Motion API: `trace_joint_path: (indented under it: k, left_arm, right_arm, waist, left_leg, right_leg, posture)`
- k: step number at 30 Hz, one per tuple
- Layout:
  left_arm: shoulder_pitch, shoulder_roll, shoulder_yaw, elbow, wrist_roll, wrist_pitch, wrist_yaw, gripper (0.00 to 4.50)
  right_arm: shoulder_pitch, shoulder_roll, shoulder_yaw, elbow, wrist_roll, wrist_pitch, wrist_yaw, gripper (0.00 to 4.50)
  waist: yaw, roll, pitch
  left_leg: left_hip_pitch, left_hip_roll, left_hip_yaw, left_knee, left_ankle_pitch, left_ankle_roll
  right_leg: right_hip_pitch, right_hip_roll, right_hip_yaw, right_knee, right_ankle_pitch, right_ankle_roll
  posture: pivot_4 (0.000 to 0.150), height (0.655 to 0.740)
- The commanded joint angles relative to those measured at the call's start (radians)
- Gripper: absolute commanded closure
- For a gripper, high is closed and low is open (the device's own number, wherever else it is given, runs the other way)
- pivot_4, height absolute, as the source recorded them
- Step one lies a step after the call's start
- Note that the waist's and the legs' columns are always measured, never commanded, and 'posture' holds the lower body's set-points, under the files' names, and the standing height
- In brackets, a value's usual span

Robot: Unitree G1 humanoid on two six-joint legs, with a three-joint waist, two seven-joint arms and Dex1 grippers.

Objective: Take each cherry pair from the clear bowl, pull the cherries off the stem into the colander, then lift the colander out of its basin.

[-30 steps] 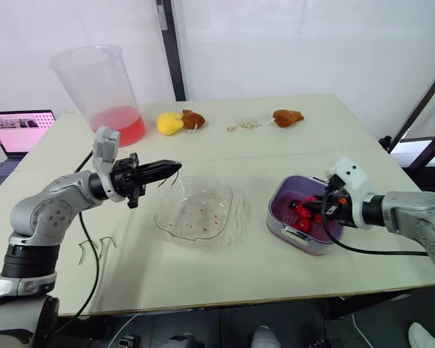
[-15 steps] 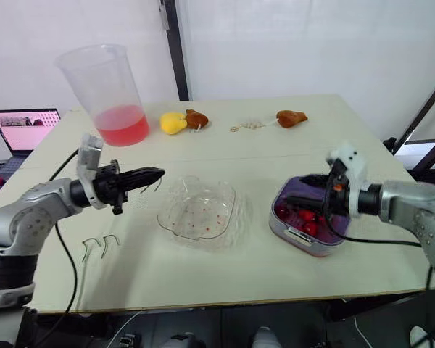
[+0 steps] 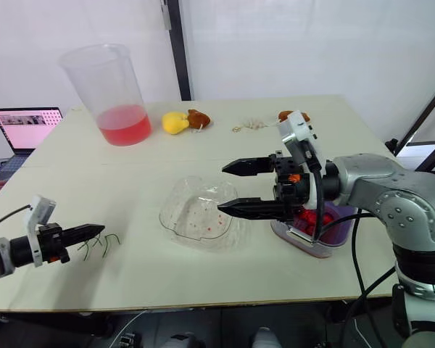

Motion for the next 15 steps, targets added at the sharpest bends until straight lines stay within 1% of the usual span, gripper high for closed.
trace_joint_path:
  k: [1,4,8,11,12,15]
  left_arm:
    - [-0.006,-0.011,0.010,0.020,0.018,0.004,0.043,4.50]
    - [-0.002,-0.005,0.015,0.055,0.037,-0.001,0.046,3.63]
    - [0.000,0.030,0.008,0.088,0.070,-0.021,0.012,1.70]
    - [-0.016,0.049,-0.005,0.102,0.084,-0.044,-0.025,0.12]
    - [-0.021,0.053,-0.006,0.099,0.082,-0.046,-0.036,0.05]
    - [-0.053,0.073,-0.010,0.121,0.103,-0.081,-0.062,0.05]
  right_arm:
    - [-0.023,0.006,-0.001,-0.018,-0.015,-0.017,-0.009,0.09]
    - [-0.025,0.009,-0.003,-0.021,-0.014,-0.012,-0.024,0.00]
    - [-0.015,-0.002,-0.009,-0.030,-0.014,-0.004,-0.040,0.00]
    - [-0.010,-0.001,-0.014,-0.037,-0.006,0.002,-0.056,0.00]
    - [-0.009,0.000,-0.015,-0.039,-0.001,0.005,-0.062,0.00]
    - [-0.005,0.013,-0.015,-0.061,0.024,0.017,-0.083,0.00]
  waist:
    - [0.002,0.000,0.000]
    - [0.002,0.000,0.000]
    - [0.001,0.000,0.000]
    - [0.001,0.000,0.000]
    - [0.001,0.000,0.000]
    - [0.002,0.000,0.000]
  left_leg:
    - [0.000,0.000,0.000,0.000,0.000,0.000]
    - [0.000,0.000,0.000,0.000,0.000,0.000]
    - [0.000,0.000,0.000,0.000,0.000,0.000]
    - [0.000,0.000,0.000,-0.001,0.000,0.000]
    - [0.000,0.000,0.000,-0.001,0.000,0.000]
    - [0.000,0.000,0.000,-0.001,0.000,0.000]
  right_leg:
    - [0.000,0.000,0.000,0.000,0.000,0.000]
    - [-0.001,0.000,0.000,0.000,0.000,0.000]
    - [-0.001,0.000,0.000,0.000,0.000,0.000]
    - [-0.001,0.000,0.000,0.000,0.000,0.000]
    - [-0.001,0.000,0.000,0.000,0.000,0.000]
    - [-0.001,0.000,0.000,0.000,0.000,0.000]
  posture:
    - [0.150,0.7400]
    - [0.150,0.7400]
    - [0.150,0.7400]
    - [0.150,0.7400]
    - [0.150,0.7400]
    - [0.150,0.7400]
